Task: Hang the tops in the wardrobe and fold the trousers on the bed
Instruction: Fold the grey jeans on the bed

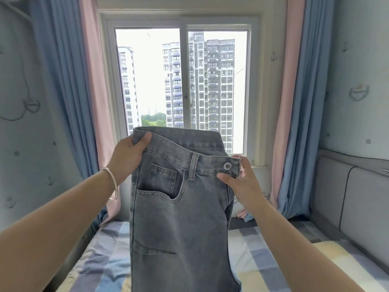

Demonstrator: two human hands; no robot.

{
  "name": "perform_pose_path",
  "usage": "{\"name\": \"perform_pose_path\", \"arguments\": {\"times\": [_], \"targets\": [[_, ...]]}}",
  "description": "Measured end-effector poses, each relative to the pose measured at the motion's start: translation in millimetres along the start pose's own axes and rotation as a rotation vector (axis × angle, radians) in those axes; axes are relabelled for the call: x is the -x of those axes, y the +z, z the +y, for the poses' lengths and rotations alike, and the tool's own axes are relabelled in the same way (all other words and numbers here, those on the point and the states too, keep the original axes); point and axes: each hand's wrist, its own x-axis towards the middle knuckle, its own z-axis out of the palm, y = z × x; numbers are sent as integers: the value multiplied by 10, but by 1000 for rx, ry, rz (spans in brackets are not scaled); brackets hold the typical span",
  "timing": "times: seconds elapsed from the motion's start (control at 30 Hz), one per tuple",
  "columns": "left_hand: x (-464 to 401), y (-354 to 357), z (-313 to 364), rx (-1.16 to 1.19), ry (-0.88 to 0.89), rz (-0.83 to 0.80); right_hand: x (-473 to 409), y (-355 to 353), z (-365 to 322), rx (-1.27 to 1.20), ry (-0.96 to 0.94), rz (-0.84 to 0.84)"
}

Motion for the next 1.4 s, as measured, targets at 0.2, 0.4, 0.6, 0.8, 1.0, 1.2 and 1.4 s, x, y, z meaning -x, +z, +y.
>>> {"name": "perform_pose_path", "arguments": {"times": [0.2, 0.4, 0.6, 0.8, 1.0, 1.2, 1.4], "targets": [[-78, -20, 80, -152, 153, 100, -137, -9, -237, 244, -43, -39], [-196, 84, 152, -546, 329, 63, -447, -29, -533, 806, -11, -17], [-298, 79, 616, 141, 319, 185, -551, 21, -1176, 985, -407, 218], [1, 412, 84, 13, -75, -127, -373, -291, -1064, 1059, -311, 201], [15, 370, 638, -122, 169, -158, -266, -501, -1753, 1199, -402, 147], [-107, 391, 1064, -54, 334, -148, -339, -558, -2067, 1351, -564, 340], [-325, 947, 303, 21, 90, -386, -747, -1003, -1306, 1076, -204, 34]]}}
